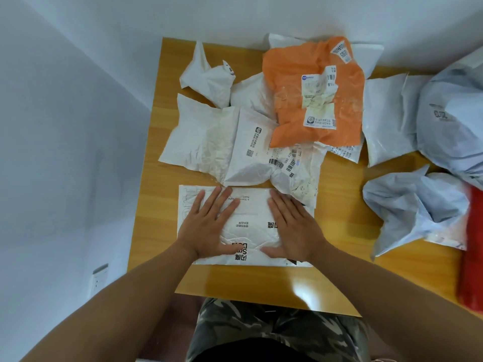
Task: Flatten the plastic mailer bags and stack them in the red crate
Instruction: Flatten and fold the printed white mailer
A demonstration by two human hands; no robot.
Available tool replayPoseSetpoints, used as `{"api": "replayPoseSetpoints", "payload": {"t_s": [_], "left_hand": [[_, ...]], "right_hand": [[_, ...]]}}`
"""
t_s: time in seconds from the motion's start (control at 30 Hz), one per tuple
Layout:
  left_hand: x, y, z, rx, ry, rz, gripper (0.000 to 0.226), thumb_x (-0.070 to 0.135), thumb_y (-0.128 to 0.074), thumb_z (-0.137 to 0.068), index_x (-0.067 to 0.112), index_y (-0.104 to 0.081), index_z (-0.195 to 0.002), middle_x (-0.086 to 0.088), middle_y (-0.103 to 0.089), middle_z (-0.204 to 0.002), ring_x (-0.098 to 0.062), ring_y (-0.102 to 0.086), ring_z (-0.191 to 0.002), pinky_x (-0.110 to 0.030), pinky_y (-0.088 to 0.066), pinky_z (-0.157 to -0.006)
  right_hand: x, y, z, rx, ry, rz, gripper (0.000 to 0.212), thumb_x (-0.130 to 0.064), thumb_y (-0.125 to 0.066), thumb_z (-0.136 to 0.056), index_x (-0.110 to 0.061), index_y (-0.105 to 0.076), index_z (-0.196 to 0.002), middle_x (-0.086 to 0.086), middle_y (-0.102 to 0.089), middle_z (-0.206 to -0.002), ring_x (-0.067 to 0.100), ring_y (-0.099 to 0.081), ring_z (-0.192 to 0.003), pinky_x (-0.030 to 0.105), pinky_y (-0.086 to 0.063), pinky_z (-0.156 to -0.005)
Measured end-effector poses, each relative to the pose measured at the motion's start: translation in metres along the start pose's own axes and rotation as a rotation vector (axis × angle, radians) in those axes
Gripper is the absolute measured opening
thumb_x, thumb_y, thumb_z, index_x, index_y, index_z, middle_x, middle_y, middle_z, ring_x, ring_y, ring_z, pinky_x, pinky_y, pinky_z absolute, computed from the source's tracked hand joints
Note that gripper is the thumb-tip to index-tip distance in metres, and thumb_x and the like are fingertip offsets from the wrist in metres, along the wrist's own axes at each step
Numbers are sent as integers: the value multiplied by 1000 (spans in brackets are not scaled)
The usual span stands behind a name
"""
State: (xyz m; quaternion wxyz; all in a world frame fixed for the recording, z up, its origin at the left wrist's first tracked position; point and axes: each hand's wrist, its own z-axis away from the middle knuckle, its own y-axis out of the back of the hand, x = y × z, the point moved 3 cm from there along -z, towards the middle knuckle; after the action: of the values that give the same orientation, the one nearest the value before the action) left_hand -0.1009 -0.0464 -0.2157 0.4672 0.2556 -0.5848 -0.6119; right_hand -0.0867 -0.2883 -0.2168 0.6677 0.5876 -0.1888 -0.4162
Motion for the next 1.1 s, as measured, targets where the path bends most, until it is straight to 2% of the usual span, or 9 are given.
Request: {"api": "replayPoseSetpoints", "payload": {"t_s": [0.2,0.27,0.33,0.47,0.63,0.77,0.9,1.0,1.1], "left_hand": [[0,-1,-1,-30,8,-11,110,89,-42,-74,16,-26,-155,-12,-12,-165,-32,-8,-152,-61,-15,-118],[-1,-1,-1,-20,3,-12,110,88,-43,-74,15,-27,-155,-12,-13,-164,-32,-9,-152,-61,-16,-118],[0,-2,-1,-16,2,-17,111,88,-45,-74,15,-26,-155,-12,-13,-164,-32,-10,-152,-61,-16,-118],[0,0,-1,-48,4,-34,112,88,-46,-74,16,-24,-156,-12,-11,-165,-32,-8,-152,-61,-15,-118],[-2,1,10,-43,80,-12,110,87,-43,-76,12,-29,-154,-13,-16,-164,-33,-12,-151,-60,-16,-119],[-7,-8,43,33,176,-19,103,81,-45,-80,9,-32,-152,-13,-19,-163,-34,-13,-151,-55,-15,-121],[-9,-13,43,111,164,-29,100,77,-49,-78,7,-39,-149,-16,-26,-160,-36,-20,-149,-57,-22,-117],[-6,-16,44,106,166,-28,103,77,-52,-76,7,-38,-149,-16,-25,-160,-36,-20,-149,-56,-20,-118],[-8,-17,44,72,190,-22,106,76,-56,-72,9,-37,-150,-15,-24,-161,-35,-18,-150,-54,-17,-120]], "right_hand": [[3,0,0,-31,17,1,111,-79,-44,-85,6,-21,-153,23,-10,-163,33,-13,-152,47,-21,-122],[8,2,1,-46,0,15,112,-82,-40,-83,5,-24,-153,23,-17,-162,32,-22,-150,43,-29,-119],[12,4,3,-46,-70,-1,113,-84,-39,-79,3,-29,-151,19,-32,-158,29,-35,-142,40,-42,-110],[12,4,2,-56,-98,-57,115,-84,-41,-74,0,-23,-151,16,-36,-156,29,-45,-137,41,-45,-106],[12,3,0,-64,-120,-76,116,-85,-40,-73,-2,-21,-152,13,-34,-157,27,-46,-138,40,-46,-105],[11,3,1,-84,-117,-101,116,-86,-37,-74,-1,-24,-152,12,-34,-157,25,-45,-138,37,-44,-105],[13,-1,1,-52,-113,-73,115,-86,-37,-75,-1,-24,-152,13,-34,-158,25,-44,-138,37,-42,-106],[15,-4,3,-43,-95,-55,117,-86,-40,-74,-2,-19,-153,13,-30,-159,25,-37,-141,36,-38,-109],[13,-5,1,-79,-96,-44,117,-86,-40,-74,-2,-21,-153,14,-33,-158,26,-42,-139,37,-40,-107]]}}
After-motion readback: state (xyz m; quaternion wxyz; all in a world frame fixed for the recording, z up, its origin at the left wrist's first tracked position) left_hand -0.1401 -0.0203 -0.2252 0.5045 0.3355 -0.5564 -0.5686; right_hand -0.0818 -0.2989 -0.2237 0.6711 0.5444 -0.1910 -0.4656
